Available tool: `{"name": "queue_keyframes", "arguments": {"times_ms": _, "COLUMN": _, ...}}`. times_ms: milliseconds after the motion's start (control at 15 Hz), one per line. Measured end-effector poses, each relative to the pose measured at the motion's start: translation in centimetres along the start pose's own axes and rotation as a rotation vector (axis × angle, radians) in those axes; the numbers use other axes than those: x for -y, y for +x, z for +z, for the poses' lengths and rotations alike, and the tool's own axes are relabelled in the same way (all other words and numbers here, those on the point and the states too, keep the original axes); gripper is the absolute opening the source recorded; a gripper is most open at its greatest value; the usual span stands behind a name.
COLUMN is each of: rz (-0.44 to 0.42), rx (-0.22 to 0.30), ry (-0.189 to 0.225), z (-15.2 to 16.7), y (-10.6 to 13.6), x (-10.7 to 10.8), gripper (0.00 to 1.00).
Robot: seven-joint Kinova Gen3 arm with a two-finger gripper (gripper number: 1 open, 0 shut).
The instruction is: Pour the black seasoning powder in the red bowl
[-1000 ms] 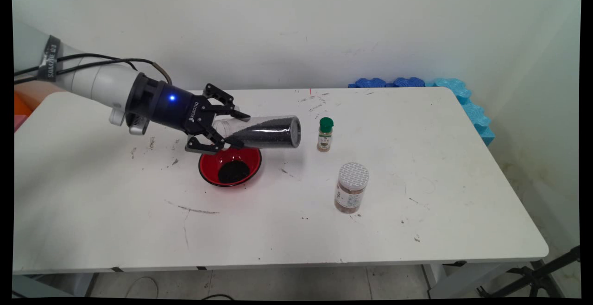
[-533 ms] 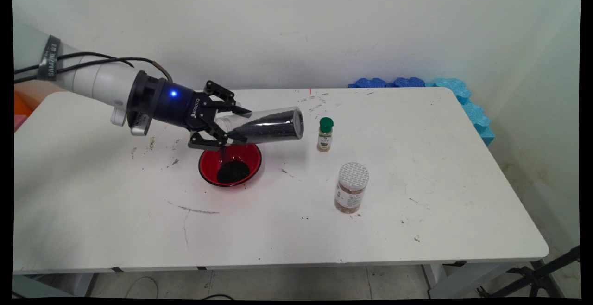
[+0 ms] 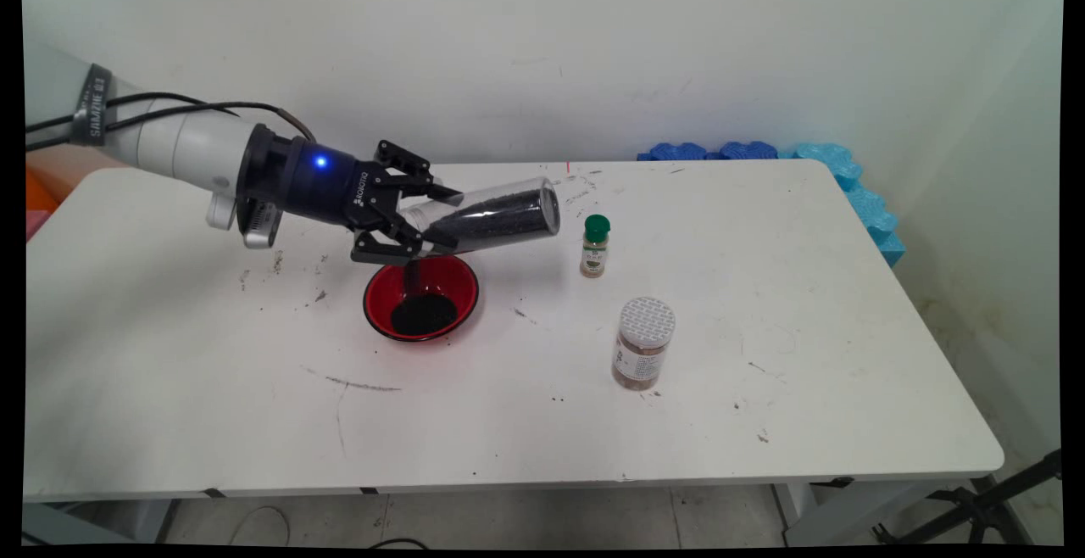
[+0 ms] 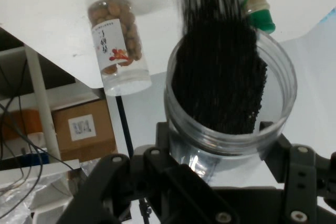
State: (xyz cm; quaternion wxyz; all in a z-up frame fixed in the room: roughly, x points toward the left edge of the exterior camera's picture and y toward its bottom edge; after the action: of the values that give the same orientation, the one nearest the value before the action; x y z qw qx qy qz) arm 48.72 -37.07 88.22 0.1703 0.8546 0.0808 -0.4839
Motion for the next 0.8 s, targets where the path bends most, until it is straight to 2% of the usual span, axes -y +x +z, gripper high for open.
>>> {"name": "queue_keyframes", "arguments": {"times_ms": 800, "rz": -0.067, "rx": 0.048, "ry": -0.042, "z": 0.11, "y": -0.15, "x": -0.08, "gripper": 0.0}}
